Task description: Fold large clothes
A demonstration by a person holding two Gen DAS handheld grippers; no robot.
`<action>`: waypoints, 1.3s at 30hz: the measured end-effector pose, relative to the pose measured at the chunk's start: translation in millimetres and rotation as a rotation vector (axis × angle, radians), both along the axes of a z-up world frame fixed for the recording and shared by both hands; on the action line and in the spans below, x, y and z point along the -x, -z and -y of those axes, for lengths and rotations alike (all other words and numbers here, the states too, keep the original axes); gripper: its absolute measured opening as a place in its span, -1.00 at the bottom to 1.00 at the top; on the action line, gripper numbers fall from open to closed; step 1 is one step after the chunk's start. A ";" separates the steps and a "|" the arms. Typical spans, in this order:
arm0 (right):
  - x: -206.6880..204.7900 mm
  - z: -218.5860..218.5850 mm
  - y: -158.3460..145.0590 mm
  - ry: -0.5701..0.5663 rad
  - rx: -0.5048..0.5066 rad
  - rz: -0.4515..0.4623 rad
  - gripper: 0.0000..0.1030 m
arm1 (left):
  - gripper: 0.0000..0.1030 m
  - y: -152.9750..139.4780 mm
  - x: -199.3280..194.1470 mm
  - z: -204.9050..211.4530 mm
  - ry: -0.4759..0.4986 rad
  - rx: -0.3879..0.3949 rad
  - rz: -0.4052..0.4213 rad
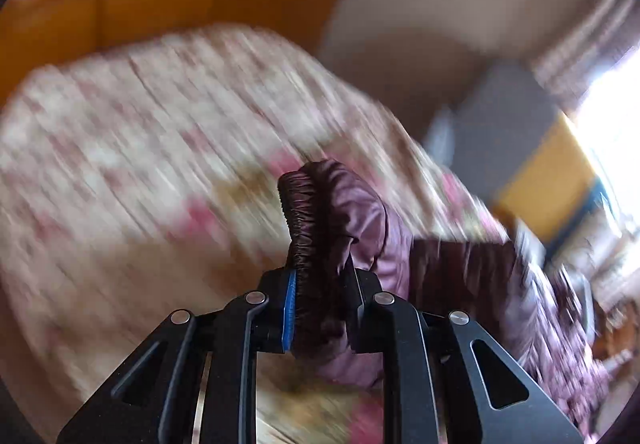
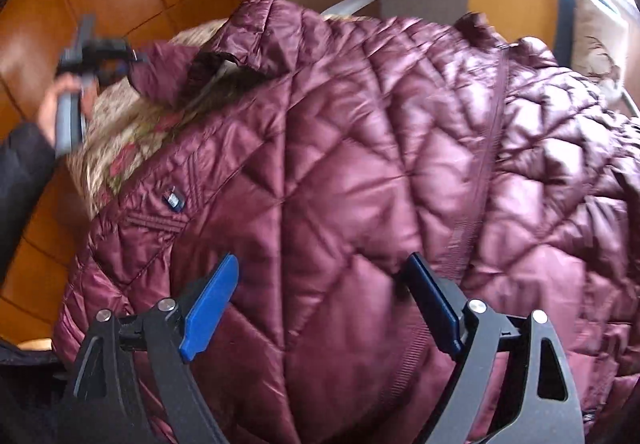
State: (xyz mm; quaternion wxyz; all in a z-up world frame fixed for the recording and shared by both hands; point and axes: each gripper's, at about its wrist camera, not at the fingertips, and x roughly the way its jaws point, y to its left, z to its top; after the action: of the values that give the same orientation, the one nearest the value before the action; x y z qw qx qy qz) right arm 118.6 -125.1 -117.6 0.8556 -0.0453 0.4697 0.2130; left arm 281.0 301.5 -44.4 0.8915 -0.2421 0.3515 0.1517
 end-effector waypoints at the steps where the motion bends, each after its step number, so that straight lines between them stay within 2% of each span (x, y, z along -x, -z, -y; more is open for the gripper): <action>1: -0.9 -3.2 4.4 0.000 0.002 0.000 0.68 | -0.66 -9.5 0.8 -13.8 -0.037 -0.034 0.008; 3: -2.3 -7.1 11.8 0.003 0.004 0.010 0.71 | -0.71 -19.1 -0.3 -41.8 -0.101 -0.106 -0.010; 4: -2.8 -9.2 15.7 -0.001 0.012 0.018 0.74 | -0.80 -15.9 -1.8 -51.2 -0.122 -0.119 -0.037; 6: -3.1 -8.5 19.2 -0.002 0.009 0.021 0.76 | -0.85 7.8 -7.5 -71.8 -0.150 -0.105 -0.134; 9: -2.4 -9.1 21.6 -0.007 0.004 0.022 0.77 | -0.85 48.4 -10.3 -66.7 -0.142 -0.142 -0.270; 11: -2.8 -7.5 23.2 -0.007 0.004 0.021 0.78 | -0.84 67.6 -7.2 -64.1 -0.147 -0.124 -0.308; 12: -2.3 -6.9 23.2 -0.007 0.002 0.019 0.78 | -0.67 72.8 0.4 -62.8 -0.154 -0.090 -0.295; 13: -1.6 -6.8 22.0 -0.006 -0.001 0.017 0.78 | -0.29 72.3 7.1 -61.5 -0.162 -0.079 -0.287; 14: -1.3 -6.5 20.1 -0.006 -0.003 0.016 0.79 | -0.03 69.4 16.0 -59.4 -0.171 -0.072 -0.272; 15: -3.0 -5.5 18.4 -0.008 -0.007 0.014 0.79 | 0.54 62.1 30.5 -56.3 -0.175 -0.052 -0.226; 16: -3.6 -4.4 16.9 -0.011 -0.010 0.010 0.79 | 0.66 53.2 43.6 -52.9 -0.177 -0.029 -0.171; 17: -5.8 -1.9 14.0 -0.014 -0.015 0.000 0.79 | 0.66 45.5 55.8 -48.5 -0.167 0.000 -0.122; 20: -7.3 13.2 -2.2 0.014 -0.066 -0.012 0.79 | 0.66 30.2 84.8 -18.3 0.036 0.148 -0.004; 21: -7.0 27.0 -12.2 0.052 -0.082 0.011 0.79 | 0.66 28.1 94.9 1.3 0.152 0.213 0.037; 24: -2.0 68.8 -32.5 0.170 -0.080 0.063 0.79 | 0.66 36.1 112.7 58.7 0.442 0.366 0.058; 27: 11.5 133.7 -45.6 0.349 -0.044 0.091 0.80 | 0.66 51.6 133.9 117.9 0.676 0.487 0.048; 30: 33.7 192.5 -47.9 0.508 0.002 0.090 0.80 | 0.66 67.6 153.1 162.4 0.804 0.551 0.004; 32: 51.6 225.7 -43.2 0.588 0.029 0.067 0.83 | 0.66 78.4 165.6 182.7 0.854 0.579 -0.028; 34: 66.3 247.7 -32.4 0.630 0.037 0.016 0.87 | 0.66 85.6 176.6 199.0 0.895 0.611 -0.058; 35: 72.6 254.9 -25.4 0.635 0.024 -0.016 0.89 | 0.65 86.3 181.4 204.2 0.903 0.597 -0.057; 36: 78.4 260.6 -15.2 0.630 -0.001 -0.058 0.90 | 0.41 85.4 186.3 206.5 0.901 0.566 -0.052; 37: 82.9 264.4 -5.0 0.621 -0.021 -0.096 0.90 | -0.02 84.7 189.1 206.7 0.893 0.544 -0.052; 38: 87.9 265.8 6.0 0.601 -0.057 -0.131 0.87 | -0.17 83.7 191.6 204.4 0.885 0.535 -0.047; 39: 91.1 265.3 9.8 0.592 -0.068 -0.134 0.65 | -0.45 79.6 196.8 203.0 0.880 0.510 -0.035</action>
State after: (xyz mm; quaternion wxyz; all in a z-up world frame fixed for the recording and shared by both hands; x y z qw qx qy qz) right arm 27.5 -390.5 -127.4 0.8487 0.1362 0.5103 -0.0274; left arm 84.1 98.6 -124.0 0.7775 -0.2783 0.4611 -0.3247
